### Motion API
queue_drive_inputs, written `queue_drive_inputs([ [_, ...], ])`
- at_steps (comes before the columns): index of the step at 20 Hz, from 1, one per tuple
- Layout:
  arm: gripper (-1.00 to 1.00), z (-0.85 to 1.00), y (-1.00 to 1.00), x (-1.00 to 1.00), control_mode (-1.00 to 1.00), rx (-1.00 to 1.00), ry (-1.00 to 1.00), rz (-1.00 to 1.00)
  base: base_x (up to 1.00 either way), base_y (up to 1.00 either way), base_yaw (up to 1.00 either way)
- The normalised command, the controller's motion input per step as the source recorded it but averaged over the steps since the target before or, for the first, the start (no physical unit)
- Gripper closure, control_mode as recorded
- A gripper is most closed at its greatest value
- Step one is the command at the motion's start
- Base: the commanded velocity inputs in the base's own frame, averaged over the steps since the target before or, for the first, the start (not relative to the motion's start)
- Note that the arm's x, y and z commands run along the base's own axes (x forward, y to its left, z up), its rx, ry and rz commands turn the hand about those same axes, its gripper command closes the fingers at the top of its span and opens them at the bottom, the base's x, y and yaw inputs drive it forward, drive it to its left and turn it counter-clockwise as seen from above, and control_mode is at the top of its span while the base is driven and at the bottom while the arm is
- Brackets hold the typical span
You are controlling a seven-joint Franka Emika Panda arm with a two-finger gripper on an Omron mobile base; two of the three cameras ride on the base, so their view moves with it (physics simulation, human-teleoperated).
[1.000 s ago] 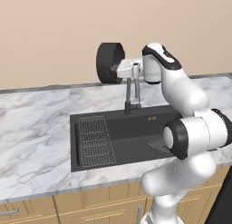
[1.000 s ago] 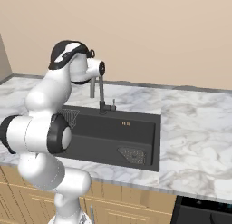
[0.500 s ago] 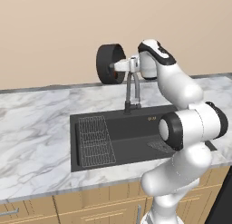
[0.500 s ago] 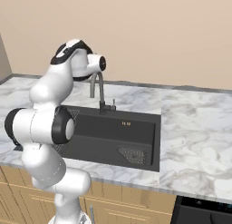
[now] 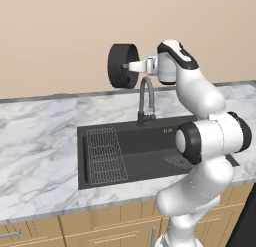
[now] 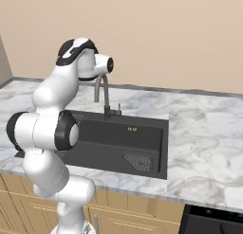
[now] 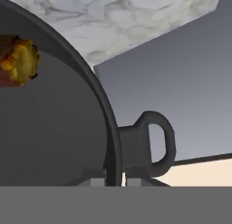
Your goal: Dump the sweet potato from the pot into the sink. Then turn on the water and wash the sweet potato. Then turn off the water and put the sweet potato back in the pot.
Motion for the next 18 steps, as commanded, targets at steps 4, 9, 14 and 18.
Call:
queue_drive_inputs([
  [4, 1.0, 0.1, -0.14, 0.0, -1.0, 0.11, 0.0, 0.0, 0.0, 0.0, 0.0],
  [9, 1.0, 0.0, -0.14, 0.15, -1.0, 0.12, 0.01, 0.02, 0.0, 0.0, 0.0],
  [14, 1.0, 0.02, -0.1, 0.17, -1.0, 0.14, 0.02, 0.06, 0.0, 0.0, 0.0],
  [18, 1.0, 0.12, -0.08, 0.01, -1.0, 0.13, 0.0, 0.1, 0.0, 0.0, 0.0],
])
